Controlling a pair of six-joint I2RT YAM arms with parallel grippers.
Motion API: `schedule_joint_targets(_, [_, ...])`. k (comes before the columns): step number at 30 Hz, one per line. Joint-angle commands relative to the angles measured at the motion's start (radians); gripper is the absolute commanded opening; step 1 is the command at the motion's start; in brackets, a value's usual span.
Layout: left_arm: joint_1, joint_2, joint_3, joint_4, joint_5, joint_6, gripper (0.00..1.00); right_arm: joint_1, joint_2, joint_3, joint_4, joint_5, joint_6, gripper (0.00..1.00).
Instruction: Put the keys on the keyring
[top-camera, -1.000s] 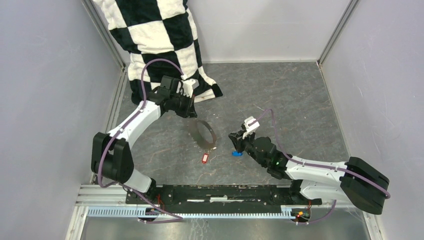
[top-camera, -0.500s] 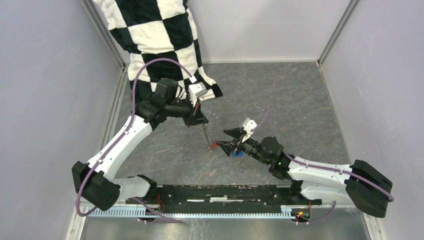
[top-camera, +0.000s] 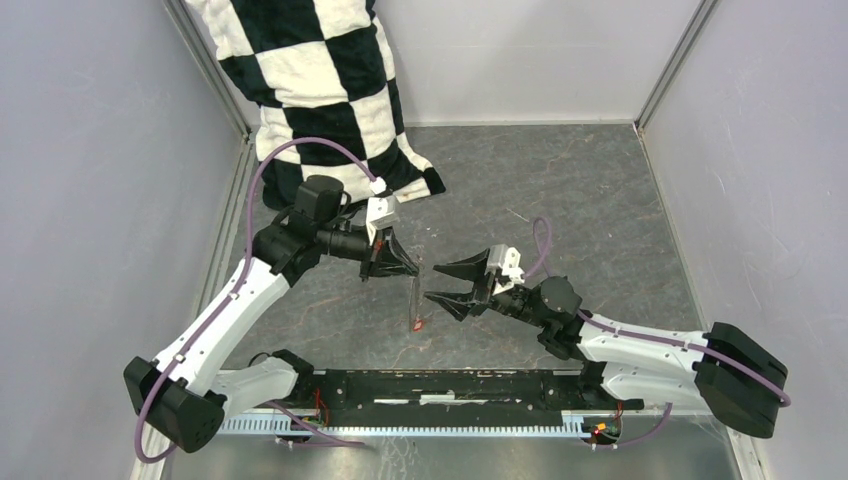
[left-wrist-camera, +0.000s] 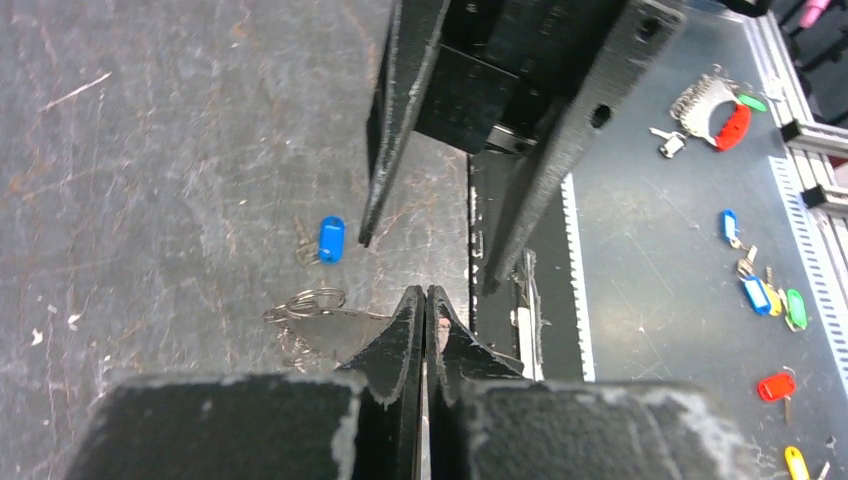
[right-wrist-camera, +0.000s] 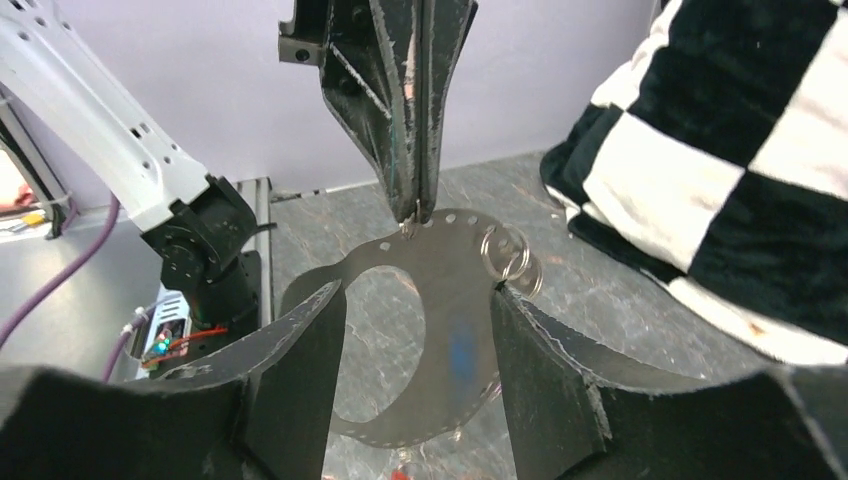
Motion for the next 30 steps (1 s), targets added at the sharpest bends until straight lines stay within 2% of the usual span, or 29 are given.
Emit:
schedule_joint_targets(1, [-0.007,-0.036,-0.006,0.039,0.166,0.088,0.02,-0.006,-0.013,0.000,0.113,-0.066,0.014,0.60])
schedule_joint_targets(5, [-0.016,-0.037,0.000,0.038,0.193,0.093,0.02,-0.006,0.022,0.010,0.182,-0.068,0.077,0.57])
schedule_joint_targets(10, [-0.021,-0.050,-0.012,0.087,0.175,0.061,0.02,-0.007,0.068,0.023,0.273,-0.088,0.158,0.49])
schedule_joint_targets(18, [-0.025,-0.080,-0.062,0.199,0.139,-0.029,0.02,-0.007,0.111,0.037,0.312,-0.067,0.215,0.34])
schedule_joint_targets(27, [-0.047,-0.086,-0.083,0.269,0.110,-0.098,0.02,-0.007,0.171,0.078,0.317,-0.054,0.240,0.28])
schedule_joint_targets(30, [-0.059,-0.087,-0.088,0.273,0.102,-0.105,0.02,-0.007,0.174,0.077,0.332,-0.044,0.245,0.22])
